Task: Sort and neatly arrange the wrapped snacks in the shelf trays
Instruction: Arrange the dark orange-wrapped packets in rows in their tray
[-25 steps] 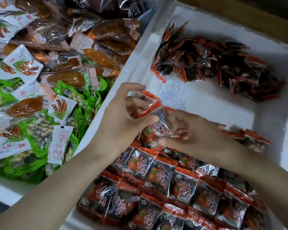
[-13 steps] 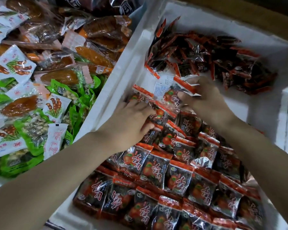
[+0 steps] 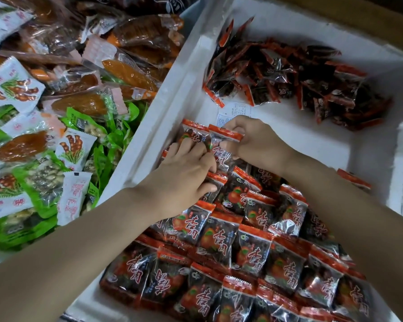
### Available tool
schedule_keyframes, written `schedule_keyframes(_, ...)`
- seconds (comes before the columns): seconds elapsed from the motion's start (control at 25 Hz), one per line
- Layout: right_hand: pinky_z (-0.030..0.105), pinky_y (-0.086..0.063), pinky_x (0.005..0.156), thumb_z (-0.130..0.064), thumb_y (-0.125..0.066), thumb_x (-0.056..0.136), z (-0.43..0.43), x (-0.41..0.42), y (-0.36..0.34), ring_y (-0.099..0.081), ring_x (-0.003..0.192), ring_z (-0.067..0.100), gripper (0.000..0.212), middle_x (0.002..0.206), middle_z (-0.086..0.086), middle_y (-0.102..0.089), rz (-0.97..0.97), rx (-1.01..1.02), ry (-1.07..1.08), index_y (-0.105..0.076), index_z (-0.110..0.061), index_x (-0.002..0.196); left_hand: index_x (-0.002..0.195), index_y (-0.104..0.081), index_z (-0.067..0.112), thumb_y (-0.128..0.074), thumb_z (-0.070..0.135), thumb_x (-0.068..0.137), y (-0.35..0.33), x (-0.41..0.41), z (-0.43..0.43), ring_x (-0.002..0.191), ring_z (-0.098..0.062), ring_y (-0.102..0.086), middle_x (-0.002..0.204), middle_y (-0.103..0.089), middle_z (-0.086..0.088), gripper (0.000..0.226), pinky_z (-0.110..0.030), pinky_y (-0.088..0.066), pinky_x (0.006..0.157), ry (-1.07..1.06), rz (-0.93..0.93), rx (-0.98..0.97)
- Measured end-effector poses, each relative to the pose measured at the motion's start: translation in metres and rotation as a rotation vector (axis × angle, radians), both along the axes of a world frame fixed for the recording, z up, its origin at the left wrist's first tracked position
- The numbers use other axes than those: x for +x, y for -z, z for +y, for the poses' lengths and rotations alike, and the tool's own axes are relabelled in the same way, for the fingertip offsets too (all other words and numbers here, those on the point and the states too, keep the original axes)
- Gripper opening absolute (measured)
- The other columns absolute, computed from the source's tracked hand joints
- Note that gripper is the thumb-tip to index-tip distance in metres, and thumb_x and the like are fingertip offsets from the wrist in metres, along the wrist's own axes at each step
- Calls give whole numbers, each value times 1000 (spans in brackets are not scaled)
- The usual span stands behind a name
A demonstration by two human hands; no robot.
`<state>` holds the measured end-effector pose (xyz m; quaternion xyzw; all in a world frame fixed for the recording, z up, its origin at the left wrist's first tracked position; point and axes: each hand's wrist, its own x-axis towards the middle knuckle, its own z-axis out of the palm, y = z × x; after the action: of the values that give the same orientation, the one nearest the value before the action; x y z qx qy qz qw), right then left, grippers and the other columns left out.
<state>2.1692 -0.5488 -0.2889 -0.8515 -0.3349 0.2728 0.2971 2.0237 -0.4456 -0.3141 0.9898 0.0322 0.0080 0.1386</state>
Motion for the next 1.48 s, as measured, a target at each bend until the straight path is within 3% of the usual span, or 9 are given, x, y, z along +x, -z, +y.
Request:
schedule_keyframes(0.2, 11, -35, 55, -30, -60, 89, -5, -4, 4, -50, 67, 3, 12, 76, -16, -52, -192, -55, -68, -58, -20, 95, 96, -63, 14, -53, 41, 78, 10, -1, 1, 87, -26, -50, 88, -56, -5, 34, -39, -42, 78, 15, -122, 76)
schedule_keyframes(0.56, 32, -37, 99, -21, -53, 94, 20, 40, 0, -46, 117, 24, 42, 130, 14, -45, -496, 143, 139, -41, -4, 131, 137, -47, 19, -63, 28, 85, 11, 21, 5, 121, -28, -50, 134, -51, -8, 55, -45, -39, 101, -38, -128, 116)
schedule_keyframes(0.72, 34, -50, 88, -51, -53, 85, 76, 79, 2, -65, 97, 30, 54, 106, 17, -67, -108, 131, 487, -61, -3, 108, 130, -55, 15, -74, 25, 76, 15, 21, 6, 113, -30, -57, 125, -58, -10, 58, -48, -45, 94, -41, -168, 63)
schedule_keyframes(0.84, 32, -59, 62, -25, -61, 86, 93, 91, 6, -68, 64, 22, 37, 90, 16, -68, 197, 255, 635, -59, 2, 111, 135, -50, 17, -68, 24, 83, 14, 22, 6, 121, -29, -50, 131, -53, -9, 56, -48, -39, 100, -25, -156, 13)
schedule_keyframes(0.96, 26, -56, 53, -6, -56, 85, 88, 85, 3, -67, 53, 16, 23, 74, 12, -69, 184, 230, 712, -62, 5, 104, 139, -45, 19, -58, 26, 92, 7, 23, 9, 123, -22, -46, 133, -48, -4, 49, -37, -32, 106, -66, -208, -156)
schedule_keyframes(1.08, 17, -51, 49, -7, -55, 89, 58, 53, -13, -63, 52, 5, 12, 63, -2, -69, 196, 349, 622, -66, -6, 87, 146, -27, 23, -49, 30, 96, -11, 27, 12, 102, 0, -48, 138, -35, 5, 55, -13, -31, 94, -311, -237, -587)
schedule_keyframes(1.2, 18, -52, 56, -14, -56, 92, 19, 18, -34, -63, 59, 3, 11, 76, -4, -69, 111, 383, 342, -65, -12, 98, 147, -22, 27, -57, 32, 92, -23, 36, 12, 99, 2, -49, 140, -33, 9, 66, -20, -42, 93, -476, -350, -917)
schedule_keyframes(1.36, 25, -49, 74, -18, -60, 90, -8, 4, -40, -63, 78, 13, 9, 82, -2, -68, 39, 242, -48, -66, -24, 92, 116, -57, 24, -72, 30, 81, -30, 40, 8, 82, 3, -60, 99, -64, 12, 38, -14, -48, 76, -438, -305, -954)
schedule_keyframes(1.48, 20, -45, 77, -20, -65, 86, -14, 25, -26, -59, 86, 7, 21, 93, -1, -63, -121, 230, 71, -60, -17, 106, 90, -58, 21, -75, 26, 80, -26, 42, 4, 66, 3, -53, 76, -60, 10, 21, -10, -39, 61, -491, -335, -949)
